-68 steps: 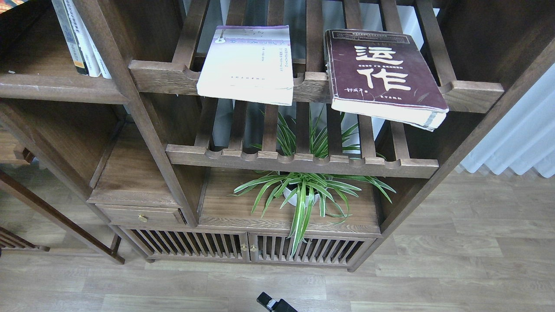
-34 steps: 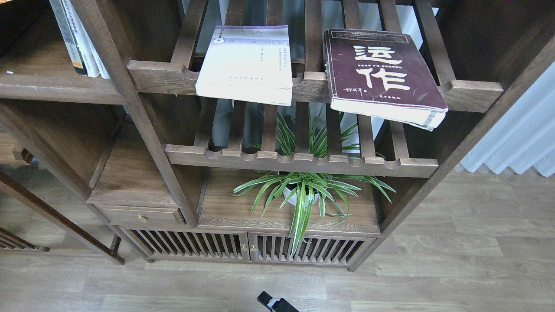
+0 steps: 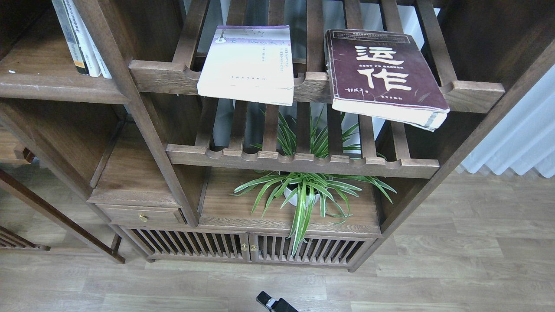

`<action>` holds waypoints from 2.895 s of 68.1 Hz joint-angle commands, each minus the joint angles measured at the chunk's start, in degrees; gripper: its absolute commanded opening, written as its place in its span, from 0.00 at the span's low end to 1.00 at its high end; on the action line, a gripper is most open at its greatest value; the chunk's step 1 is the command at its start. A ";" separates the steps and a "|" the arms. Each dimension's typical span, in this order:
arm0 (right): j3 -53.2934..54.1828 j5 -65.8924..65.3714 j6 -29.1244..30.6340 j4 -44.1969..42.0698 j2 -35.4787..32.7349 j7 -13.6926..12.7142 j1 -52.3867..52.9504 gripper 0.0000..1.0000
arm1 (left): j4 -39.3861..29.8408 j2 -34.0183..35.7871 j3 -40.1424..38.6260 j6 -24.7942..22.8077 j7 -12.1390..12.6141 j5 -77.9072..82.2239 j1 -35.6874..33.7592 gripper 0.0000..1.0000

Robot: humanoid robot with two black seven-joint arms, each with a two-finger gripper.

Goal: Organize books on shelf

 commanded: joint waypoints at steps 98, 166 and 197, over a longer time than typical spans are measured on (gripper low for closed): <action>0.30 0.08 0.00 0.00 0.00 0.15 0.01 0.99 | -3.36 -0.22 -3.80 0.00 -9.45 -5.07 10.92 0.11; 0.39 0.08 0.00 0.00 0.00 0.15 0.01 0.99 | -3.71 3.12 15.00 0.00 -8.40 -2.96 5.47 0.14; 0.39 0.08 0.00 0.00 0.00 0.15 0.01 0.99 | -3.62 5.05 11.84 0.00 -8.75 -4.54 6.44 0.69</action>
